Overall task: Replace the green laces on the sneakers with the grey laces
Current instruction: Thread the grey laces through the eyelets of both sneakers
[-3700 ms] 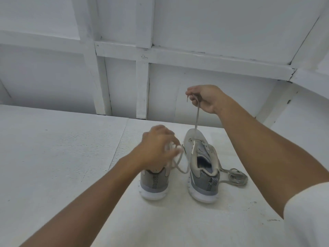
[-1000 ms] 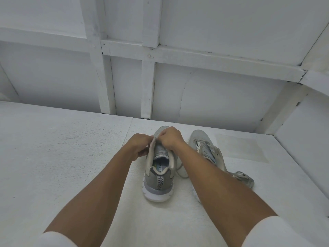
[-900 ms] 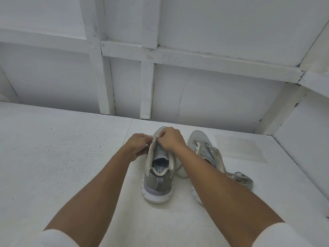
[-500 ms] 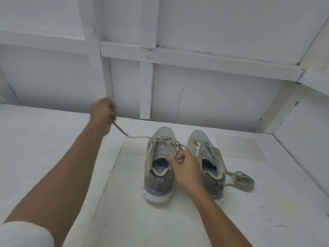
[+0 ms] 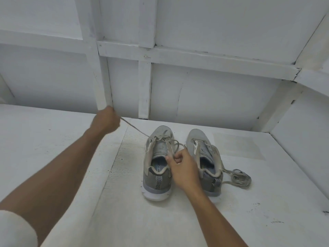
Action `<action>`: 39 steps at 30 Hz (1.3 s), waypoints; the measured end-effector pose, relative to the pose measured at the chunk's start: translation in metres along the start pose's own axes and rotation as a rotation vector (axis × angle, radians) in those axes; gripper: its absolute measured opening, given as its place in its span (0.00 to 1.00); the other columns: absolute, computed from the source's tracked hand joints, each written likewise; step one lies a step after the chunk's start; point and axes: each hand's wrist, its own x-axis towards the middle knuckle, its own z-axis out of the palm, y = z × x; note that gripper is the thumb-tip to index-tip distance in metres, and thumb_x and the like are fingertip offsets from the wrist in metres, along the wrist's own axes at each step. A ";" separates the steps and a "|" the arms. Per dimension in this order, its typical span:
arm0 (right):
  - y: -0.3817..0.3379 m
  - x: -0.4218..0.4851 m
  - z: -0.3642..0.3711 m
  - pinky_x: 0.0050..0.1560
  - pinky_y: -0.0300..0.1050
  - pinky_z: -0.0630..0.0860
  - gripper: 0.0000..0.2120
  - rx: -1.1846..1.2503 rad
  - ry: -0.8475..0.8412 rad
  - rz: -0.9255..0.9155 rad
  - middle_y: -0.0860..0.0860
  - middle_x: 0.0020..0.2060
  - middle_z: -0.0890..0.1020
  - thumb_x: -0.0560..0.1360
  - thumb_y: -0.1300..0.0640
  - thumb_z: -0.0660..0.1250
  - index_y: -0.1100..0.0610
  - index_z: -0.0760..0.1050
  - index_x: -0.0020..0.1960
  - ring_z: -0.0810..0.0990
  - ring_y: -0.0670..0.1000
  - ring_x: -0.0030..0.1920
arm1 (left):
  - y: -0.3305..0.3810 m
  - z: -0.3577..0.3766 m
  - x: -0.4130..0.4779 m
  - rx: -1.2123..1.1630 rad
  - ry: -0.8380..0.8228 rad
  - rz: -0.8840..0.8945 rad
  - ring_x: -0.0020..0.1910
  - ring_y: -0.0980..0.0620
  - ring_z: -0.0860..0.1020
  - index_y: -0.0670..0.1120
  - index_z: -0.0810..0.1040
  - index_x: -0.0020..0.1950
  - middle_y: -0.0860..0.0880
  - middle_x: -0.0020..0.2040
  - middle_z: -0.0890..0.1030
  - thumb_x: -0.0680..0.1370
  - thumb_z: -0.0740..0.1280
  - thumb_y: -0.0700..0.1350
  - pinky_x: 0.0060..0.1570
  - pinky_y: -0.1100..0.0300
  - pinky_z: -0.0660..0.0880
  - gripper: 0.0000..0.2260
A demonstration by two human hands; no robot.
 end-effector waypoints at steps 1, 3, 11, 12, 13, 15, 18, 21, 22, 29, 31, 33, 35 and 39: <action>0.000 0.000 0.000 0.31 0.26 0.68 0.13 0.001 -0.001 0.000 0.48 0.41 0.77 0.76 0.48 0.68 0.57 0.71 0.47 0.74 0.41 0.37 | 0.008 0.009 -0.008 -0.048 -0.092 0.041 0.53 0.43 0.78 0.43 0.69 0.70 0.41 0.51 0.83 0.80 0.64 0.44 0.50 0.54 0.74 0.19; 0.000 0.001 0.000 0.31 0.25 0.68 0.13 0.012 0.001 -0.001 0.48 0.40 0.77 0.76 0.49 0.68 0.58 0.71 0.47 0.73 0.41 0.36 | 0.026 0.031 -0.028 -0.087 -0.304 0.158 0.46 0.49 0.79 0.48 0.66 0.74 0.48 0.42 0.84 0.81 0.64 0.45 0.43 0.60 0.72 0.21; -0.003 -0.001 -0.001 0.29 0.26 0.68 0.12 0.079 -0.001 0.005 0.46 0.36 0.75 0.77 0.52 0.69 0.61 0.72 0.48 0.72 0.39 0.31 | 0.038 0.045 -0.036 0.100 -0.381 0.293 0.42 0.51 0.78 0.44 0.81 0.49 0.49 0.40 0.82 0.80 0.60 0.44 0.41 0.60 0.69 0.10; -0.003 -0.001 -0.001 0.29 0.26 0.68 0.12 0.078 -0.002 0.004 0.46 0.36 0.75 0.77 0.52 0.69 0.61 0.72 0.48 0.72 0.39 0.32 | 0.036 0.039 -0.033 0.112 -0.352 0.288 0.43 0.50 0.78 0.43 0.81 0.50 0.48 0.41 0.83 0.80 0.60 0.44 0.42 0.60 0.70 0.10; -0.002 -0.001 -0.001 0.29 0.26 0.68 0.12 0.076 -0.002 0.005 0.46 0.36 0.75 0.77 0.52 0.69 0.60 0.72 0.48 0.73 0.40 0.32 | 0.035 0.033 -0.029 0.123 -0.329 0.278 0.44 0.50 0.78 0.43 0.81 0.50 0.48 0.42 0.83 0.80 0.60 0.44 0.43 0.59 0.70 0.10; -0.002 -0.001 -0.001 0.29 0.26 0.68 0.12 0.084 0.000 0.008 0.46 0.36 0.75 0.77 0.52 0.69 0.60 0.71 0.47 0.73 0.41 0.32 | 0.031 0.024 -0.024 0.135 -0.303 0.264 0.45 0.50 0.78 0.43 0.81 0.50 0.49 0.40 0.82 0.80 0.60 0.43 0.43 0.59 0.71 0.10; -0.002 -0.001 -0.001 0.28 0.26 0.68 0.11 0.096 -0.004 0.009 0.46 0.35 0.75 0.77 0.52 0.69 0.60 0.71 0.47 0.72 0.41 0.31 | 0.025 0.016 -0.020 0.135 -0.308 0.240 0.44 0.51 0.79 0.43 0.81 0.48 0.51 0.38 0.83 0.79 0.60 0.43 0.41 0.59 0.72 0.10; -0.002 0.000 -0.002 0.28 0.26 0.68 0.12 0.106 -0.007 0.019 0.47 0.35 0.75 0.77 0.52 0.69 0.61 0.72 0.48 0.72 0.41 0.31 | 0.021 0.012 -0.018 0.113 -0.298 0.217 0.44 0.50 0.80 0.43 0.82 0.47 0.52 0.37 0.82 0.79 0.61 0.43 0.43 0.58 0.74 0.10; -0.002 0.000 -0.002 0.28 0.26 0.68 0.12 0.105 -0.008 0.024 0.47 0.35 0.75 0.77 0.52 0.69 0.60 0.72 0.48 0.73 0.40 0.31 | 0.020 0.010 -0.017 0.108 -0.293 0.210 0.44 0.50 0.80 0.42 0.82 0.47 0.52 0.37 0.82 0.79 0.61 0.43 0.44 0.57 0.75 0.11; -0.005 0.002 -0.005 0.30 0.29 0.67 0.12 0.051 -0.043 0.045 0.45 0.36 0.77 0.76 0.49 0.69 0.58 0.73 0.49 0.75 0.41 0.34 | 0.013 -0.002 -0.016 0.131 -0.300 0.205 0.34 0.58 0.75 0.44 0.82 0.46 0.55 0.35 0.81 0.79 0.62 0.43 0.33 0.62 0.68 0.09; -0.011 0.009 -0.008 0.36 0.35 0.69 0.13 0.008 -0.064 0.041 0.44 0.39 0.77 0.75 0.47 0.68 0.56 0.72 0.50 0.77 0.46 0.41 | 0.015 -0.003 -0.016 0.122 -0.309 0.212 0.33 0.57 0.75 0.45 0.81 0.46 0.55 0.35 0.82 0.80 0.62 0.43 0.32 0.62 0.68 0.09; -0.021 0.021 -0.011 0.42 0.41 0.70 0.16 -0.073 -0.098 0.029 0.45 0.45 0.76 0.75 0.43 0.67 0.54 0.72 0.53 0.77 0.49 0.48 | 0.018 -0.002 -0.019 0.097 -0.303 0.222 0.33 0.55 0.76 0.45 0.81 0.47 0.53 0.35 0.82 0.80 0.62 0.44 0.33 0.62 0.69 0.09; -0.032 0.036 -0.013 0.39 0.42 0.68 0.17 -0.149 -0.142 0.033 0.47 0.45 0.77 0.74 0.40 0.65 0.54 0.73 0.51 0.77 0.49 0.46 | 0.024 0.001 -0.021 0.037 -0.285 0.221 0.35 0.54 0.76 0.44 0.80 0.48 0.52 0.36 0.82 0.81 0.62 0.45 0.34 0.61 0.70 0.09; -0.047 0.062 -0.012 0.34 0.42 0.70 0.17 -0.285 -0.255 0.034 0.51 0.33 0.78 0.74 0.43 0.65 0.56 0.72 0.36 0.77 0.53 0.36 | 0.040 0.007 -0.025 -0.055 -0.321 0.232 0.39 0.54 0.77 0.42 0.78 0.50 0.49 0.42 0.84 0.82 0.60 0.45 0.36 0.60 0.70 0.09</action>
